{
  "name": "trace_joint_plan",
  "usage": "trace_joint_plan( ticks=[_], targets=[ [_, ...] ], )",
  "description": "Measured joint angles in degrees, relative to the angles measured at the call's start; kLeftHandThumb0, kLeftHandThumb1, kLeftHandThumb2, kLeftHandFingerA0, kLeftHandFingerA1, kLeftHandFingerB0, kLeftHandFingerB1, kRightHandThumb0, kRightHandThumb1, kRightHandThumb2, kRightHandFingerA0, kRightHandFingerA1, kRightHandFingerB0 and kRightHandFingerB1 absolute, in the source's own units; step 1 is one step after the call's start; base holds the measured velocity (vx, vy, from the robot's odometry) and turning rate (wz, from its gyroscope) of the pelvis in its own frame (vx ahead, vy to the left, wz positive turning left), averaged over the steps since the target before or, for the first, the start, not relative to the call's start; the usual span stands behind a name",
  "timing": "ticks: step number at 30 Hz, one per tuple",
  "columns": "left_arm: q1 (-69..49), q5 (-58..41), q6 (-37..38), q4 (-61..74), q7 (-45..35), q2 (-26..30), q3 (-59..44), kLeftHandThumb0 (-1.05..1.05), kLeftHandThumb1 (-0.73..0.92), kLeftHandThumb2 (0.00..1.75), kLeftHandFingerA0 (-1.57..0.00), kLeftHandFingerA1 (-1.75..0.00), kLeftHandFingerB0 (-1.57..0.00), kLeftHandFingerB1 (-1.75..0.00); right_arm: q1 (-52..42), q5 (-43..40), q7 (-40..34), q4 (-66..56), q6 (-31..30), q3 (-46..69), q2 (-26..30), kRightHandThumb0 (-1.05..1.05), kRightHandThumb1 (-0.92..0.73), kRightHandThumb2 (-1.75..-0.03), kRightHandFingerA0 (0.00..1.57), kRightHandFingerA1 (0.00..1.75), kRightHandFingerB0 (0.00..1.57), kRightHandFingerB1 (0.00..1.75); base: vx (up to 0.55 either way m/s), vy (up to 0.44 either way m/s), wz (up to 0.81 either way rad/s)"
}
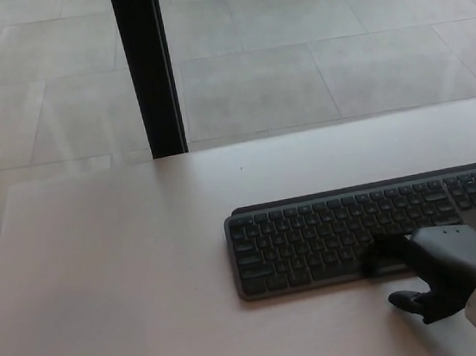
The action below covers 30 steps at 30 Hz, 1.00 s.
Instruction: The robot uses its right fingers to click on the space key of the black keyboard placed on the center of the white desk.
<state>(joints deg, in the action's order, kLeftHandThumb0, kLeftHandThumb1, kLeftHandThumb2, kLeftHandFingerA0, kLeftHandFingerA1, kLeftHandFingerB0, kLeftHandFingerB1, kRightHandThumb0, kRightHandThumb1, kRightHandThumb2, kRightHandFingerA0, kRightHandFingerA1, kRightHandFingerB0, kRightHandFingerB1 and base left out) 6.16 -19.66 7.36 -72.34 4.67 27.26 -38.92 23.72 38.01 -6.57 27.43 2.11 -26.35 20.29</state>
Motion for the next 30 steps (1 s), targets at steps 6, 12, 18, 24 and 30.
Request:
trace_joint_plan(
  ticks=[6,12,18,24,30],
  targets=[
    [-0.08,0.00,-0.01,-0.01,-0.02,-0.01,-0.02,-0.53,0.62,0.59,-0.79,-0.69,-0.72,-0.57,-2.40,-4.06,4.38,-8.73,-1.55,5.24,-2.19,-0.31,-0.60,-0.60,0.93,1.30,0.66,0.51,0.00,0.000,0.00],
    [-0.07,0.16,-0.01,-0.01,-0.01,-0.02,0.06,-0.54,0.61,0.58,-0.75,-0.67,-0.72,-0.58,-2.05,-8.68,9.19,-18.63,-3.51,10.82,-2.13,-0.26,-0.60,-0.64,0.84,1.47,0.63,0.52,0.00,0.000,0.00],
    [-0.11,0.21,-0.01,-0.02,-0.03,-0.03,0.04,-0.52,0.62,0.58,-0.84,-0.78,-0.72,-0.59,2.15,-12.97,12.63,-23.88,-6.28,18.88,-0.04,-0.22,-0.60,-0.60,0.84,1.41,0.65,0.47,0.00,0.000,0.00],
    [-0.12,0.20,-0.01,-0.03,-0.06,-0.03,-0.03,-0.53,0.62,0.59,-0.77,-0.71,-0.71,-0.58,8.05,-17.53,15.29,-24.21,-8.69,29.72,5.11,-0.23,-0.61,-0.58,0.85,1.45,0.68,0.49,0.00,0.000,0.00],
    [-0.06,0.21,-0.02,-0.02,-0.07,-0.04,-0.04,-0.52,0.63,0.59,-0.78,-0.76,-0.71,-0.59,8.73,-20.57,16.24,-23.48,-10.07,39.80,9.90,-0.19,-0.57,-0.61,0.96,1.28,0.65,0.52,0.00,0.000,0.00]
  ],
)
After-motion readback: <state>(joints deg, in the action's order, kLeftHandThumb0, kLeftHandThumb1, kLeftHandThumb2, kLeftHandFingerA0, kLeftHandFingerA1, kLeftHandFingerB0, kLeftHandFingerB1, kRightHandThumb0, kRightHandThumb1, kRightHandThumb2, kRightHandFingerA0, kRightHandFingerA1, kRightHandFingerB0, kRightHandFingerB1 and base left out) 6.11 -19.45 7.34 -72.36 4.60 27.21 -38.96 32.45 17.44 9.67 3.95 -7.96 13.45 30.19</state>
